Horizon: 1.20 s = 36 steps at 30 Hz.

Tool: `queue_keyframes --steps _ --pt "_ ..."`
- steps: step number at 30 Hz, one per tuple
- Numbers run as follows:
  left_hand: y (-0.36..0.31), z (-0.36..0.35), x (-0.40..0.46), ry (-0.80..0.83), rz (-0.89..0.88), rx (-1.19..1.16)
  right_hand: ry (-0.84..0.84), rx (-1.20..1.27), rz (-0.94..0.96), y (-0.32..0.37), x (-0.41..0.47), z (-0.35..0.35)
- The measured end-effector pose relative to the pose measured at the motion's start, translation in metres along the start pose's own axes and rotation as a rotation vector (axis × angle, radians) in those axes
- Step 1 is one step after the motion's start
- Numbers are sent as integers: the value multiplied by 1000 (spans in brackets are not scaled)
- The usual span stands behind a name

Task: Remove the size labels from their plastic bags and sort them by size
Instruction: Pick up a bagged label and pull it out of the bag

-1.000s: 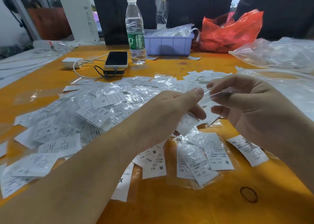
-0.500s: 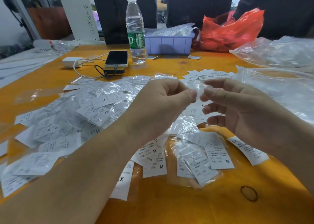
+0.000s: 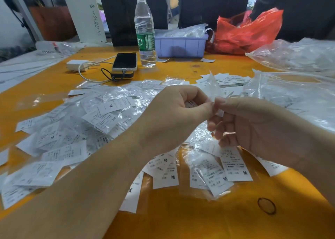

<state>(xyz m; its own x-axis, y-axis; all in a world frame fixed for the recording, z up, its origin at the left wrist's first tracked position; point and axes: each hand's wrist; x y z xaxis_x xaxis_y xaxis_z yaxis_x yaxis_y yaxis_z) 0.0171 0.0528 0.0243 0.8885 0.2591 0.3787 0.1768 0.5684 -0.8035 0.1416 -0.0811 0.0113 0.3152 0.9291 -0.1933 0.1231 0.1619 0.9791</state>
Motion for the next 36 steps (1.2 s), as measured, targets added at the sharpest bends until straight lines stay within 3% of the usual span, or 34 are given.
queue_keyframes --steps 10,36 --pt "-2 0 0 12 15 -18 -79 21 103 1 -1 2" --pt "-1 -1 -1 3 52 1 -200 37 148 3 -2 0"
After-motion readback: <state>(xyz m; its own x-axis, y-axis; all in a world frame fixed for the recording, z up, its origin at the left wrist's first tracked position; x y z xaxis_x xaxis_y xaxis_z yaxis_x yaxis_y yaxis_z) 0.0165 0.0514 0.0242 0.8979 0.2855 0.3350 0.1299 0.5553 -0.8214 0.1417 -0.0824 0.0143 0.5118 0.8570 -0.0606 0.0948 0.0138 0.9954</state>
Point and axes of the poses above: each hand's wrist, its own x-axis towards the middle knuckle, its own z-axis out of the back of the hand, y = z × x, and after that the axes turned 7 degrees about -z, right-handed
